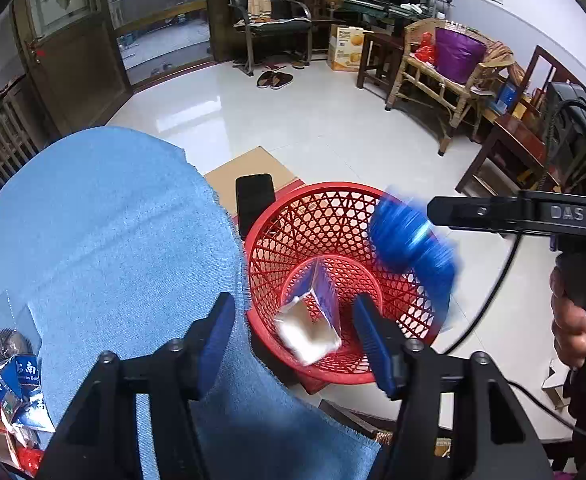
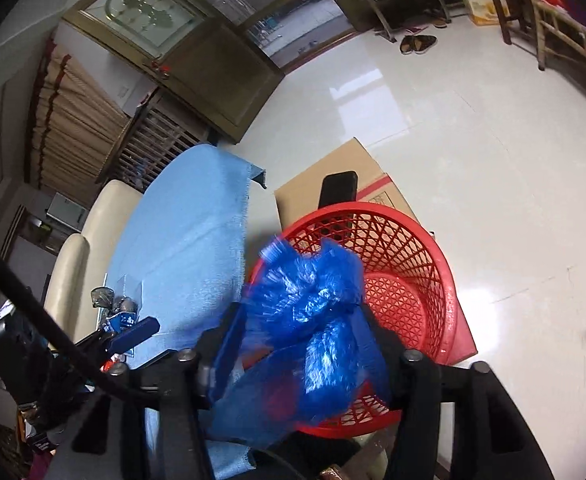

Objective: Collect trash
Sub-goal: 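Carry the bag and box over the red basket and open both tools, then grasp the red-and-white paper box with the right tool while the left tool grasps the red plastic bag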

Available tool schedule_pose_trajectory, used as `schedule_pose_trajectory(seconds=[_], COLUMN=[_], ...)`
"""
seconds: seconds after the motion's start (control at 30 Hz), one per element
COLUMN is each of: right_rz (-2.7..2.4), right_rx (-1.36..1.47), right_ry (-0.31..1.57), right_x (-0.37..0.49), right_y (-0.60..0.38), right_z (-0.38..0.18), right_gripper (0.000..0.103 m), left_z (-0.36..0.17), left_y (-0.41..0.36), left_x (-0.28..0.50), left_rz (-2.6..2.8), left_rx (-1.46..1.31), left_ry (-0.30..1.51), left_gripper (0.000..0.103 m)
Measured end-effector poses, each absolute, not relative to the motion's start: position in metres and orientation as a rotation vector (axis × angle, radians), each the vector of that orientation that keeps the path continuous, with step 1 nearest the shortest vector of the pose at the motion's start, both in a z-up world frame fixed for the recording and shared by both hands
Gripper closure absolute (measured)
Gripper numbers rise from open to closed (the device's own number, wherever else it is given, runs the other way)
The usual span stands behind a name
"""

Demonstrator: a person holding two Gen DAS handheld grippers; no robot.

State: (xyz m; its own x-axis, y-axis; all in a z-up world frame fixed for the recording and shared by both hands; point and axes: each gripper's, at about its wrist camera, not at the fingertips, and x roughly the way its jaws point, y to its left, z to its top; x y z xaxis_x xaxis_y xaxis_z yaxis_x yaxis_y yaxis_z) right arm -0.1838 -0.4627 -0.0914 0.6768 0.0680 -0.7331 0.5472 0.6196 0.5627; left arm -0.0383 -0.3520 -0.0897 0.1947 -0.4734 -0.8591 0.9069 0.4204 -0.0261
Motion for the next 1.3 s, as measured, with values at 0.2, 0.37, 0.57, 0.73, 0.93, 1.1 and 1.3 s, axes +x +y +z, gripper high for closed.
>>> schedule_pose_trajectory(seconds=[0.2, 0.37, 0.57, 0.73, 0.93, 1.1, 1.3], right_rz=[-0.312, -0.279, -0.185, -0.067, 0.133, 0.317, 0.435], right_rx=[0.867, 0.835, 0.754, 0.647, 0.498, 0.394, 0.215], right_ry=[0.773, 0.77, 0.816, 0.868, 0.925, 0.903, 0.887], right_x=[-0.184, -0.17, -0.126, -0.077, -0.01, 0.043, 0.093], right_y=[-0.463, -0.448, -0.404, -0.347, -0.256, -0.176, -0.094], right_z=[-0.089, -0.079, -0.066, -0.055, -0.046, -0.03, -0.028], right_gripper=[0.033, 0.033, 0.033, 0.033, 0.033, 0.033, 0.026], left_z=[-0.087, -0.078, -0.062, -0.058, -0.071, -0.079, -0.086], left_y=[-0.333, -0.291, -0.204, -0.104, 0.005, 0.073, 0.101], left_x=[-0.038, -0.04, -0.024, 0.001, 0.022, 0.035, 0.037], left_rz=[-1.014, -0.952, -0.792, -0.594, -0.352, -0.21, -0.165], left_rx=[0.548, 0.543, 0.431, 0.29, 0.157, 0.068, 0.033], left_ry=[0.934, 0.891, 0.876, 0.882, 0.92, 0.936, 0.929], left_gripper=[0.04, 0.04, 0.034, 0.032, 0.032, 0.032, 0.032])
